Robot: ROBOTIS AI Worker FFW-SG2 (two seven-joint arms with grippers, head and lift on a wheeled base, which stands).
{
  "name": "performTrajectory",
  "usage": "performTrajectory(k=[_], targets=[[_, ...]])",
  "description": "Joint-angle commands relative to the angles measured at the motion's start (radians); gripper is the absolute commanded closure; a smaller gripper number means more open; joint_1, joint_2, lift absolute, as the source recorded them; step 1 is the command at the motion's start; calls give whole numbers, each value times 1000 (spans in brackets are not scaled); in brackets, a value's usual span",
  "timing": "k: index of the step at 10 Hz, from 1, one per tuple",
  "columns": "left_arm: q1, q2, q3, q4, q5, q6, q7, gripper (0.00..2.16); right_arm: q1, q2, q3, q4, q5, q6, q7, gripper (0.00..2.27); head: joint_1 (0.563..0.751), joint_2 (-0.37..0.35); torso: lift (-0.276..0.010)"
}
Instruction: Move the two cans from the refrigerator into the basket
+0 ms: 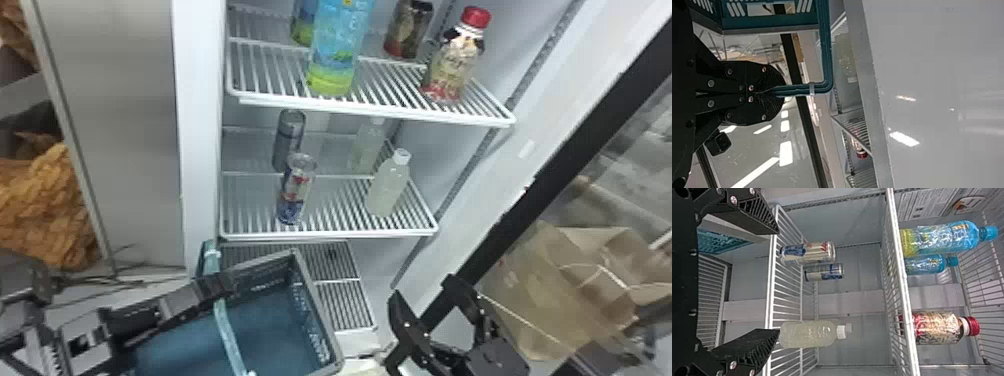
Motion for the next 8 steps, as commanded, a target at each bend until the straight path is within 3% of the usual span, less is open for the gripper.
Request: performTrajectory(k=[1, 8], targets=[[0, 0, 0, 2, 0, 0, 0, 1210, -9, 0, 0, 5, 1, 0, 0, 154, 695, -350, -219], [-3, 0, 0, 2, 0, 0, 0, 1210, -63, -1, 12, 27, 27, 0, 1, 150, 695, -350, -219]])
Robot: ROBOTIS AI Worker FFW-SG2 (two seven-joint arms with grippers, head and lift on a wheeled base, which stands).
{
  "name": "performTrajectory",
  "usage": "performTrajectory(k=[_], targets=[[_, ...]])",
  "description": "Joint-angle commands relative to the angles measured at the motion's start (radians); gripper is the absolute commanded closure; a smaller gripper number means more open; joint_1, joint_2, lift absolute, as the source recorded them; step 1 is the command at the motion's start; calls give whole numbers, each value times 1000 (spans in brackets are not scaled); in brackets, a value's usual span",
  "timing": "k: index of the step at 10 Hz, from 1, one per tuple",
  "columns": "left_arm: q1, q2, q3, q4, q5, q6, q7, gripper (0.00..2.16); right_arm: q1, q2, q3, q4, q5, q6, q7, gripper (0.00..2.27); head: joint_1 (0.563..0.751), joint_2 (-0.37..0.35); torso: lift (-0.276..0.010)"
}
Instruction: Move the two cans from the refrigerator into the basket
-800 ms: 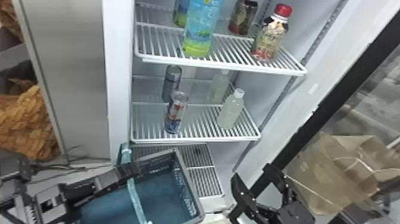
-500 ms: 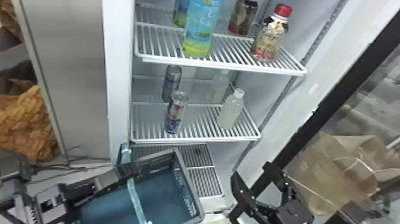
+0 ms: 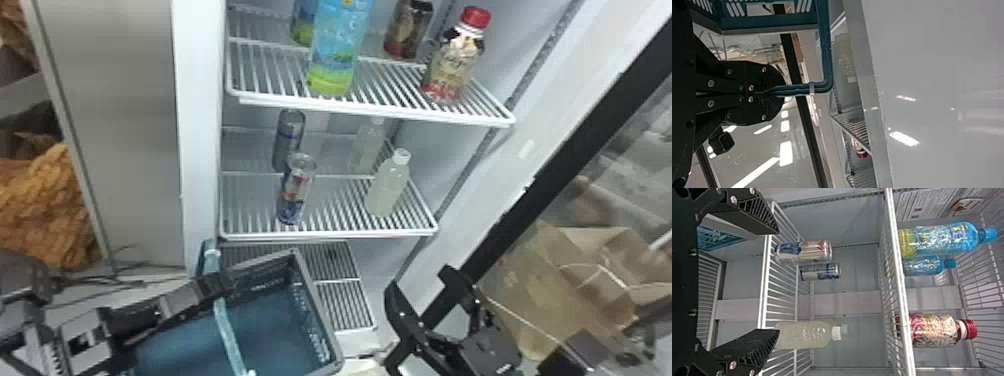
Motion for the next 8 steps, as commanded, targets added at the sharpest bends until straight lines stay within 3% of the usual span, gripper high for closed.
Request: performTrajectory(k=[1, 8], targets=[[-2, 0, 0, 0, 0, 0, 0, 1210, -33, -6, 19, 10, 8, 14, 1, 148, 695, -350, -219], [-2, 2, -4, 0, -2, 0, 0, 1210, -247, -17, 101, 164, 63, 61, -18, 150, 695, -308, -219]])
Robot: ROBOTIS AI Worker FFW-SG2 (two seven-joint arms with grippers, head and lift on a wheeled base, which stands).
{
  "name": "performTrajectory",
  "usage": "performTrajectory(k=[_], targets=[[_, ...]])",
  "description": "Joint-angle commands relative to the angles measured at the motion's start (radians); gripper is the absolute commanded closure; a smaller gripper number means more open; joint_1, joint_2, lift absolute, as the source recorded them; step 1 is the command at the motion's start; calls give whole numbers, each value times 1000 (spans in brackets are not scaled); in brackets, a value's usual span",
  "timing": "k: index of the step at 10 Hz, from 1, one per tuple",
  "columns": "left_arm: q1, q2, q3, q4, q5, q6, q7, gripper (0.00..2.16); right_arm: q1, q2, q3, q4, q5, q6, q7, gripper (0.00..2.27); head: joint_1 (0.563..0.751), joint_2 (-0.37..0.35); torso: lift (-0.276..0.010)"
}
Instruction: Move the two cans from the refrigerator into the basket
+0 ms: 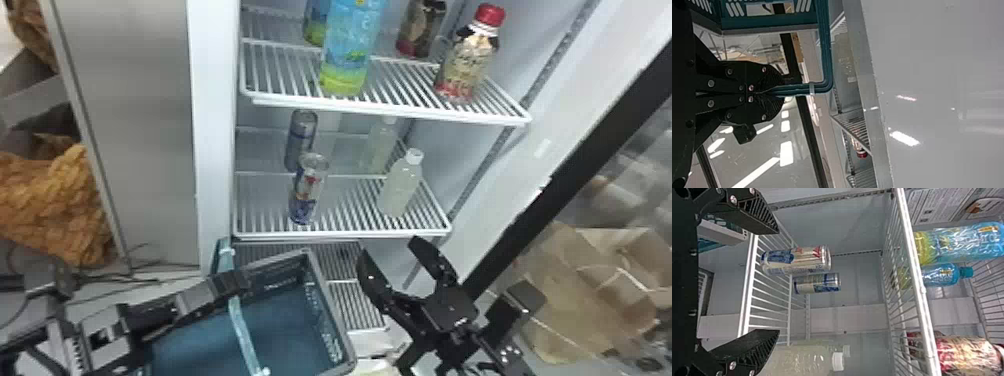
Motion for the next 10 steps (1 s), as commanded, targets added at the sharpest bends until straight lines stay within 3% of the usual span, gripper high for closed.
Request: performTrajectory(k=[1, 10], targets=[[0, 3, -1, -1, 0, 0, 0, 1210, -35, 0, 15, 36, 8, 3, -6, 150, 695, -302, -219], [-2, 7, -3, -1, 2, 0, 0, 1210, -263, -18, 134, 249, 24, 18, -46, 148, 695, -228, -219]])
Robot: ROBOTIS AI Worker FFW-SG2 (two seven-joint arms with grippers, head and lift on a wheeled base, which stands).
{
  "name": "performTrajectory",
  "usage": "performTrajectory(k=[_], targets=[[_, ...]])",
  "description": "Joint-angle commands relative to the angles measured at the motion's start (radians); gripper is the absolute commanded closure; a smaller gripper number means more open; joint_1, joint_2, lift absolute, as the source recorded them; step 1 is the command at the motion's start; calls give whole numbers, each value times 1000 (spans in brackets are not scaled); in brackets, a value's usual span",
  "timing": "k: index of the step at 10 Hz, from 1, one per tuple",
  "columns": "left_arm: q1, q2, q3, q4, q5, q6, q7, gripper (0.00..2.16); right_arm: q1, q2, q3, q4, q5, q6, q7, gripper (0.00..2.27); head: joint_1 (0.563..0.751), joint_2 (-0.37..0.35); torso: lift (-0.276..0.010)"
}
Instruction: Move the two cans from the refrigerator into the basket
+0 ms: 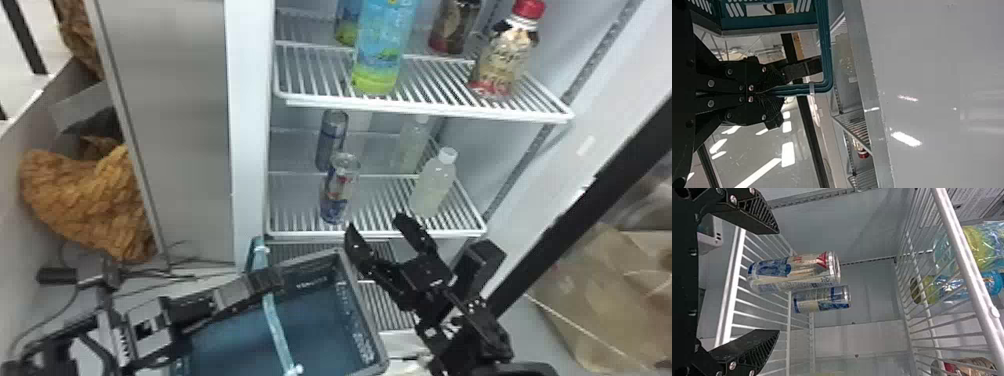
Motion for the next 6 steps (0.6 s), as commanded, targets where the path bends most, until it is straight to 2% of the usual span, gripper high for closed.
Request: performTrajectory(k=[1, 6], targets=[[1, 0, 1, -1, 0, 0, -1, 1210, -34, -3, 21, 22, 7, 5, -11, 151, 695, -217, -219], [4, -2, 3, 2, 0, 0, 1, 1210, -174, -14, 82, 120, 39, 39, -59, 153, 695, -182, -219]])
